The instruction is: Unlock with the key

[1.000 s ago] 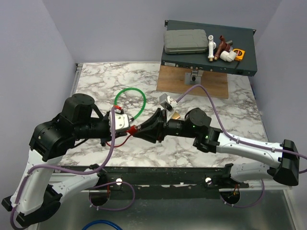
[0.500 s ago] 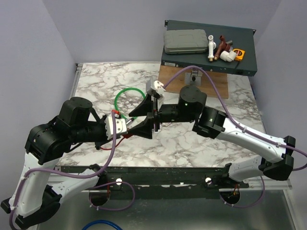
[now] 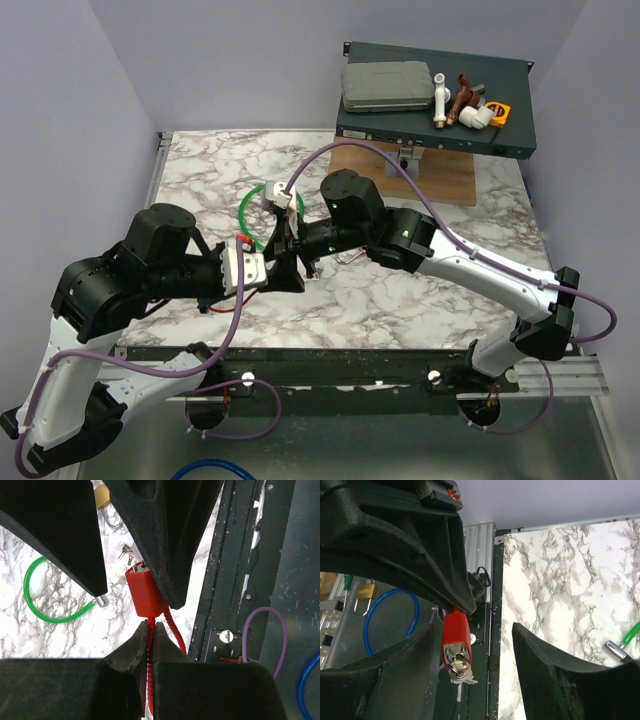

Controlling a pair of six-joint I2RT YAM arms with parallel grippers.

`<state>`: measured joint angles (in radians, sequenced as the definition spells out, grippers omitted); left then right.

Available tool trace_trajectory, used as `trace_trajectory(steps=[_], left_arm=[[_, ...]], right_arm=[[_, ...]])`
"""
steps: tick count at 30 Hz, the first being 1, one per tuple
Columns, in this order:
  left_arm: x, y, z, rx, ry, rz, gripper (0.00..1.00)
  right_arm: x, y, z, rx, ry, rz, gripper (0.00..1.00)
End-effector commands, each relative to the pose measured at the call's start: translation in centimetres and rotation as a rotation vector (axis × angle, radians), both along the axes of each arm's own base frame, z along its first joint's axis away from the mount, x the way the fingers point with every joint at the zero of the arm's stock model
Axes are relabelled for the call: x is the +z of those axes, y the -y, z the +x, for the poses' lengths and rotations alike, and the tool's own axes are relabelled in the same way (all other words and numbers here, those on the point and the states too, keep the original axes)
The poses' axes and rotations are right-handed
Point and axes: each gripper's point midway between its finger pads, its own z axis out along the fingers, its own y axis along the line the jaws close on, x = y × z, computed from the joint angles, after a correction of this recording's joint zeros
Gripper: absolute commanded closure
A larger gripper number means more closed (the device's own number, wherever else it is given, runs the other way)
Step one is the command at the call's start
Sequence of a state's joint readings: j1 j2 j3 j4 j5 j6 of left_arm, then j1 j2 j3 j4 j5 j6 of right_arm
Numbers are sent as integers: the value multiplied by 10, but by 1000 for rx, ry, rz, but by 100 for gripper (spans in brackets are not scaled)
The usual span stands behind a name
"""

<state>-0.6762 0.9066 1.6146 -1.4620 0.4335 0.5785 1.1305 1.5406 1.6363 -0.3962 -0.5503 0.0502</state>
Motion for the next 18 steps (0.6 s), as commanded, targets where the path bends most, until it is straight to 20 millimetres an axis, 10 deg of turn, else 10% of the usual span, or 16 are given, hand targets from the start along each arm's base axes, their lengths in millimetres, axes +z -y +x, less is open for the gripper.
trace_trajectory(steps=[1, 13, 16, 18], left_arm=[[3, -2, 0, -8, 23, 7, 100], [16, -1, 11, 10, 73, 8, 100], [20, -1, 22, 41, 114, 14, 99], [28, -2, 33, 77, 169, 6, 73]], right_arm=[[2, 2, -7, 55, 3, -27, 39], [-23, 3, -6, 77, -29, -157, 98], [-23, 1, -1, 47, -21, -153, 99], [-17, -1, 5, 3, -1, -110, 99]])
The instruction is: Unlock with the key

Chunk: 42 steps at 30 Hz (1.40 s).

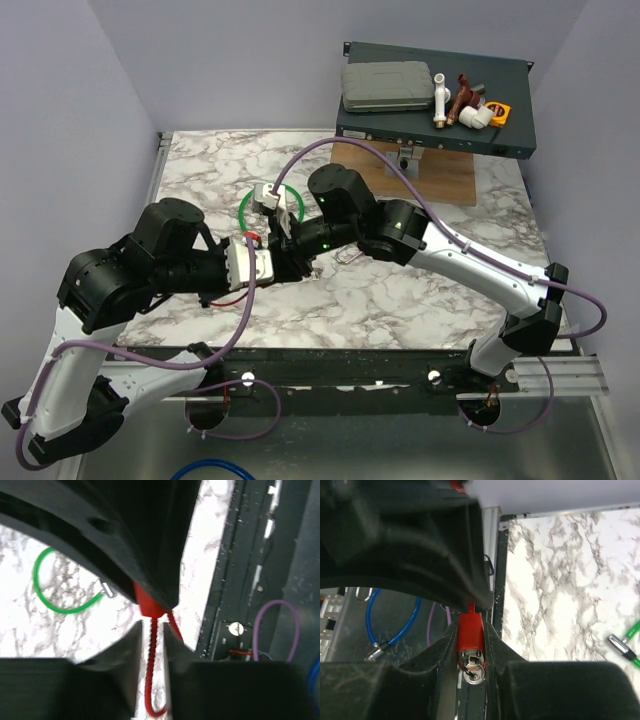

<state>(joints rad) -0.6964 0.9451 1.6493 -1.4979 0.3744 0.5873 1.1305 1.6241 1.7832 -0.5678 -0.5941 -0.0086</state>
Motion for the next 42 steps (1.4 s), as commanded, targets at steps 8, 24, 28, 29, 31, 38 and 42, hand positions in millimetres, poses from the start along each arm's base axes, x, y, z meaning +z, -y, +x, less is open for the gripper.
trace_trajectory(steps=[8, 24, 28, 29, 31, 38, 42], left_arm=[[105, -4, 32, 11, 511, -186, 26], [42, 8, 20, -129, 550, -173, 50], [52, 4, 40, -62, 639, -150, 51], [59, 2, 45, -43, 667, -153, 51], [73, 1, 49, -16, 709, -170, 52], [81, 8, 26, -82, 602, -236, 56], [75, 12, 21, -105, 548, -243, 56]], right_arm=[[9, 2, 39, -283, -9, 184, 99], [78, 24, 50, -362, -66, 475, 99], [81, 26, 44, -332, -74, 482, 99], [80, 26, 43, -326, -76, 479, 99], [79, 27, 40, -319, -78, 477, 99], [76, 28, 40, -321, -91, 476, 99], [75, 28, 39, -321, -110, 482, 99]])
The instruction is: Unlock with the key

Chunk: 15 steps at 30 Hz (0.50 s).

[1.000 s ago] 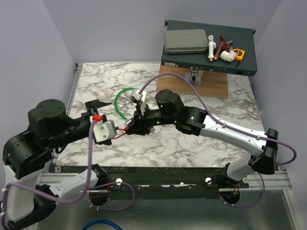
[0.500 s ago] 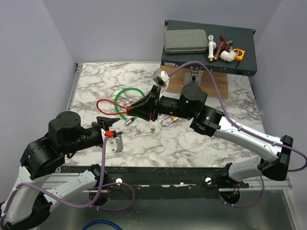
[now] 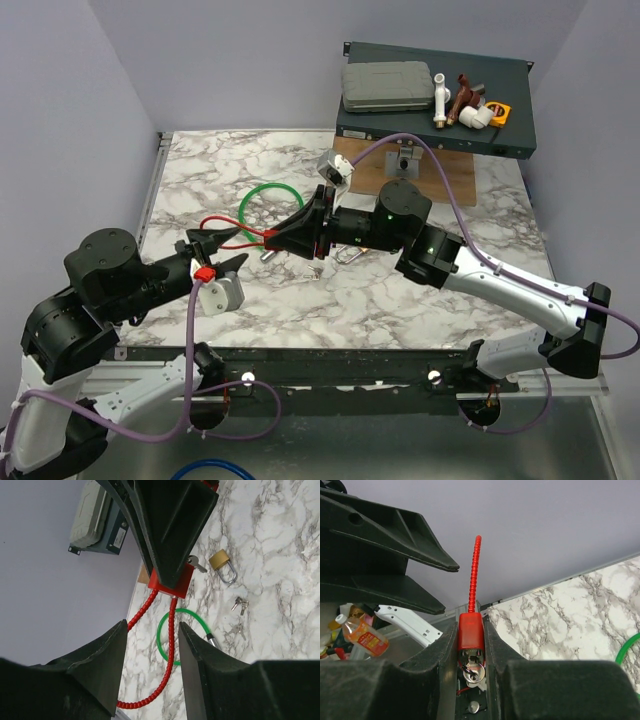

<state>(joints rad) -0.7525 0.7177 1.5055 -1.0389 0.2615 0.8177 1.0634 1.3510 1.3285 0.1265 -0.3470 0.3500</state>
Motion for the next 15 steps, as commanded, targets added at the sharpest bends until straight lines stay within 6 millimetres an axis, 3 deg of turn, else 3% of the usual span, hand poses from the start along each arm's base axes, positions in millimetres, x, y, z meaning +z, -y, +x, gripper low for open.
trace_trajectory(steps=[1, 6, 15], left_arm=[[-10, 8, -7, -46, -71, 3, 56], [-26, 7, -2, -33, -81, 44, 57], [-19, 0, 17, 71, -35, 15, 61]], right_arm=[[15, 2, -11, 42, -8, 56, 99], [17, 0, -15, 65, -32, 77, 99], [10, -5, -20, 106, -72, 85, 99]])
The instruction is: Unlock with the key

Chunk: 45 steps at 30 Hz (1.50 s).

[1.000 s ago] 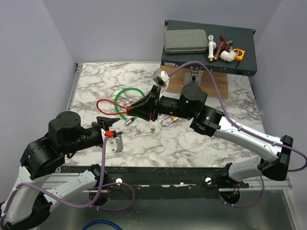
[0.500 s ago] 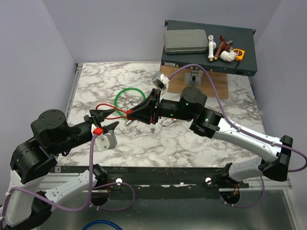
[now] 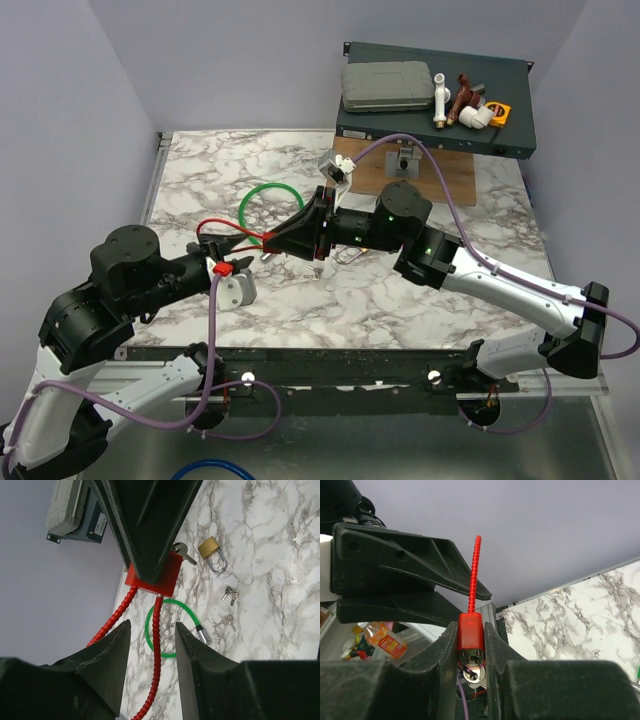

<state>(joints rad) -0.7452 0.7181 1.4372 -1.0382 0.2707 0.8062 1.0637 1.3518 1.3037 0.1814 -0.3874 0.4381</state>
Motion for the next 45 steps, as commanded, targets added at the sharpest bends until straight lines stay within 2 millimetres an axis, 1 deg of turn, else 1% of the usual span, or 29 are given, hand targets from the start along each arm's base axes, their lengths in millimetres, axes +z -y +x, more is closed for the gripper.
trace_trajectory(steps=[1, 4, 6, 7, 9, 12, 16, 19, 23, 26, 30, 32, 34, 36, 37, 39, 41, 43, 45], left_arm=[[6, -6, 12, 70, 28, -18, 62], [0, -3, 9, 55, 4, -10, 69], [-6, -3, 8, 47, -10, 2, 79], [-9, -3, 7, 45, -12, 7, 83], [-12, -3, 8, 44, -11, 15, 84], [-10, -4, 9, 49, -4, 16, 90], [0, -11, 11, 71, 33, 17, 99], [8, -20, 9, 87, 72, 34, 100], [7, -31, 8, 98, 114, 88, 100], [4, -38, 9, 117, 137, 128, 100], [-2, -41, 7, 104, 143, 157, 100], [-4, -43, 5, 94, 145, 178, 100], [-2, -46, 2, 89, 165, 184, 100], [1, -44, -1, 71, 174, 174, 100], [4, -40, -3, 55, 164, 153, 100], [16, -29, -10, 10, 131, 91, 100], [24, -19, -15, -27, 89, 43, 100], [29, -11, -14, -36, 61, 9, 100], [35, -7, -8, -10, 39, -37, 100]], right_arm=[[8, -3, -11, 63, -9, 53, 99], [9, -6, -14, 86, -19, 59, 99], [10, -6, -15, 92, -24, 65, 99], [11, -7, -15, 97, -24, 66, 99], [10, -8, -17, 108, -25, 62, 99], [3, -12, -19, 131, -25, 34, 99], [-15, -13, -24, 171, -28, -42, 99], [-34, -8, -28, 187, -24, -114, 99], [-64, -2, -37, 237, -55, -221, 99], [-77, 2, -43, 261, -76, -263, 99], [-85, 7, -44, 263, -81, -307, 99], [-85, 11, -44, 258, -66, -334, 99], [-86, 18, -43, 243, -41, -359, 99], [-88, 20, -45, 244, -41, -369, 99], [-88, 18, -47, 266, -49, -368, 99], [-91, 10, -51, 317, -86, -371, 99], [-96, -2, -54, 345, -99, -377, 99], [-97, -14, -61, 373, -89, -385, 99], [-99, -22, -67, 398, -90, -395, 99]])
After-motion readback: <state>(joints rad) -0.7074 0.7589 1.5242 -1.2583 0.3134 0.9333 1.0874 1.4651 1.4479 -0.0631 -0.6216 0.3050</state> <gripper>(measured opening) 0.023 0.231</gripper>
